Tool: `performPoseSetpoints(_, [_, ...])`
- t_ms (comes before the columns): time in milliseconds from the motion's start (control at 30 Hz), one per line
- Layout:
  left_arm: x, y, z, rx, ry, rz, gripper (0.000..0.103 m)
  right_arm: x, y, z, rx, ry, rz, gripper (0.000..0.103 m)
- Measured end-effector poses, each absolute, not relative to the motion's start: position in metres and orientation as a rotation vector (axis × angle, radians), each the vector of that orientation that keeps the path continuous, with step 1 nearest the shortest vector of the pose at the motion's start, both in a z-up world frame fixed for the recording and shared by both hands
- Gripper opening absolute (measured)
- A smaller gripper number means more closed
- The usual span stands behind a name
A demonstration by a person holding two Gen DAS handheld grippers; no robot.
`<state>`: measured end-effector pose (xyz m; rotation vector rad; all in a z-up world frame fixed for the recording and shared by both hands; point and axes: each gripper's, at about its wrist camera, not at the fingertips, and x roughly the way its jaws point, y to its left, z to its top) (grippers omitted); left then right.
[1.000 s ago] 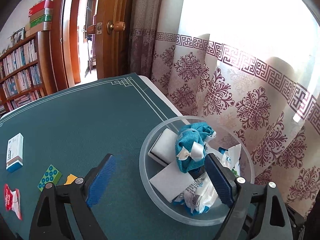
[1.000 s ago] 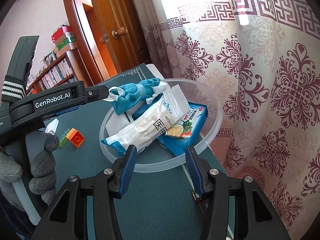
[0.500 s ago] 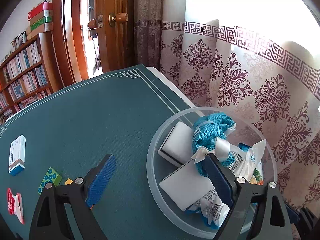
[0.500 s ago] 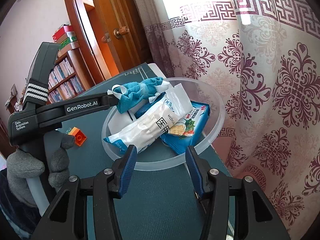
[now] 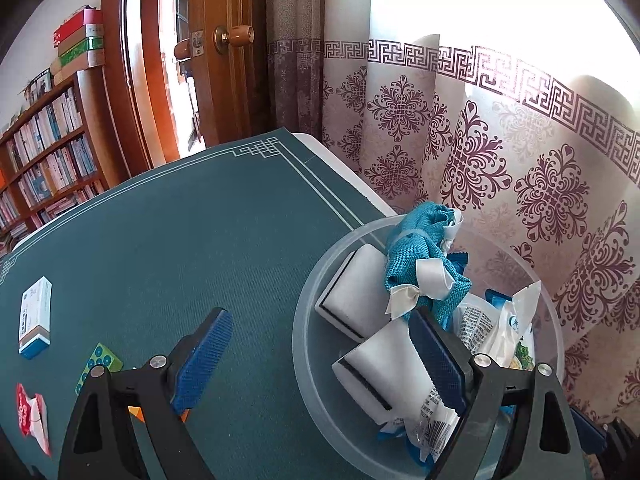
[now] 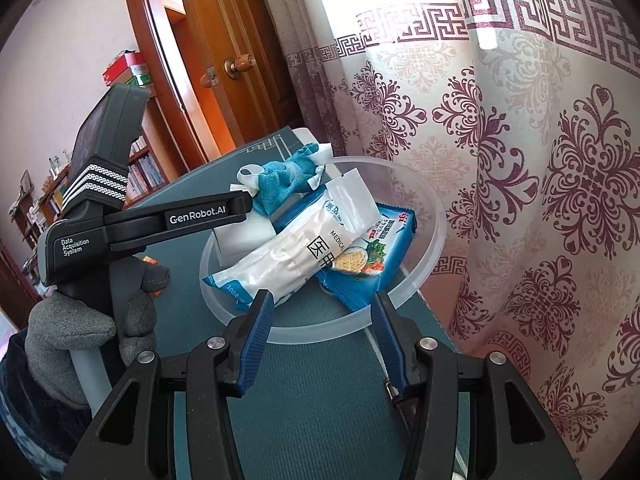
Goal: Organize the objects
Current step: 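Withdraw both open grippers from the bowl, then move the left gripper to the red Balloon glue bag and grasp it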
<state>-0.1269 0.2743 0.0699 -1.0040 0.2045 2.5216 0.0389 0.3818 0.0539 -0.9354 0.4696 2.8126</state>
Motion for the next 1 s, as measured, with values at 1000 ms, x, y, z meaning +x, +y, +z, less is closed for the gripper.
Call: performPoseSetpoints(1000, [-0.101,0.124,0.070,-1.064,0.017,2.744,0.101,0.036,0.311,0.056,-1.029,0.363,2.934,0.060])
